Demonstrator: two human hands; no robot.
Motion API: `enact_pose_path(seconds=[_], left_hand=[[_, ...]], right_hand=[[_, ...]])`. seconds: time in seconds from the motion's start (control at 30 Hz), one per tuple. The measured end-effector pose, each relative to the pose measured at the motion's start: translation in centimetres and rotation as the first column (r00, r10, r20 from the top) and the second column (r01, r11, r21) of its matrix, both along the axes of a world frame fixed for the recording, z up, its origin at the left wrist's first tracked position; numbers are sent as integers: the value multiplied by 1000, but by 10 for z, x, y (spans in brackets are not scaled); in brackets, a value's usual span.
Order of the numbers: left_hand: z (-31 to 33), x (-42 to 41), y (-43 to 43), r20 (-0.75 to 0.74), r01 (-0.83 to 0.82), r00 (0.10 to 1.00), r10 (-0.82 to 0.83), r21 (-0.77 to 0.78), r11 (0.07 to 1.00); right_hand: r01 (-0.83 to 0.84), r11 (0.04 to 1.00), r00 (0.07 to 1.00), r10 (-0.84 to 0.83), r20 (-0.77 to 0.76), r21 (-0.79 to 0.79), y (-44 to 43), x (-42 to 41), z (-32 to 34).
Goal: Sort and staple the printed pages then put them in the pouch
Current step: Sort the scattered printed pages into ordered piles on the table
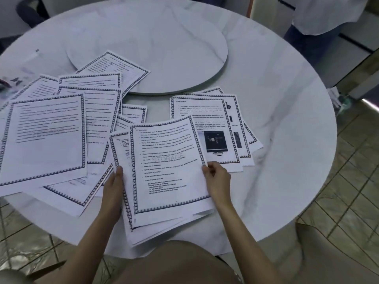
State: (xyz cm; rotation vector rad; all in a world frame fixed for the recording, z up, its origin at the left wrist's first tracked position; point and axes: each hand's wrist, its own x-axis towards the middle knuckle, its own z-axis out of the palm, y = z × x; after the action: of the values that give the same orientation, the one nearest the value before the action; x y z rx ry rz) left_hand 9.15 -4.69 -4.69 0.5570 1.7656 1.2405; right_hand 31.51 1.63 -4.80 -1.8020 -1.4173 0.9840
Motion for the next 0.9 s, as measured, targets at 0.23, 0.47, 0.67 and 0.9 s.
enact_pose_path(seconds=[0.23, 0.47, 0.67, 0.9], left_hand=[[-7, -5, -9, -105, 91, 990, -94, -30, 995], [-12, -9, -16, -35, 82, 996, -86, -95, 992], [-13, -6, -17, -1, 30, 1000, -30, -103, 994], [-12, 0, -21, -13, 27, 1000, -28, -92, 995]], right_hand=[[43, 995, 972, -63, 224, 94, 44, 28, -3], [174, 984, 827, -133, 546, -24, 77, 45, -8], [225, 968, 825, -130, 550, -109, 87, 42, -6], [186, 978, 902, -130, 412, -98, 102, 55, -8]])
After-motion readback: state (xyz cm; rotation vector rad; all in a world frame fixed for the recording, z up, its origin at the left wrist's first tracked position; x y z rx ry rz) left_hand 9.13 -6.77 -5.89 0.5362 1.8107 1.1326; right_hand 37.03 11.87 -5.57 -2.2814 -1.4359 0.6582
